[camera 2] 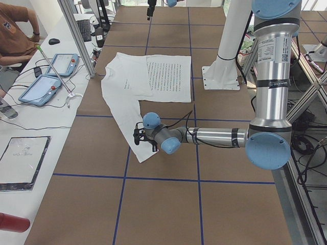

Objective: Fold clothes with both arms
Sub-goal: 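Lower the left gripper to the cuff of the other sleeve and grasp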

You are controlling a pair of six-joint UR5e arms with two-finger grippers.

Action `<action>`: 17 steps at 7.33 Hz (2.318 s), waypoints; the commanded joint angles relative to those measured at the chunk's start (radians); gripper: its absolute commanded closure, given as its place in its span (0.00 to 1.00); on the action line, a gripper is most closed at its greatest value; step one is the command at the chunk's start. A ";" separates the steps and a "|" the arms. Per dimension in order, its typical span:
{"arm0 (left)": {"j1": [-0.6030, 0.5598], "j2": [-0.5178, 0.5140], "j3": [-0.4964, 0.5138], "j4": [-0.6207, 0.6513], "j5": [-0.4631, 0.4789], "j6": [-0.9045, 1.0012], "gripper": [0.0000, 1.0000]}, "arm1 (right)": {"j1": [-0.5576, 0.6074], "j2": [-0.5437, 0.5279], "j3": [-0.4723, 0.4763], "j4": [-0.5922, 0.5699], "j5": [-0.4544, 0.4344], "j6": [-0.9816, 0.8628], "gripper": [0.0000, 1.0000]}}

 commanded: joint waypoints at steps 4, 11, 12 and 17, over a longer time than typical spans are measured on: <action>0.004 0.019 0.010 0.003 0.005 -0.001 0.46 | 0.000 0.000 0.000 0.001 0.001 -0.004 0.01; 0.011 0.012 0.035 0.001 0.002 0.002 0.49 | 0.000 0.000 0.001 0.001 0.000 -0.004 0.01; 0.011 0.012 0.035 0.001 0.002 0.002 0.50 | 0.000 0.000 0.001 0.001 0.000 -0.004 0.01; 0.011 0.012 0.035 -0.005 0.002 -0.001 0.76 | 0.000 -0.002 0.001 0.001 0.001 -0.004 0.01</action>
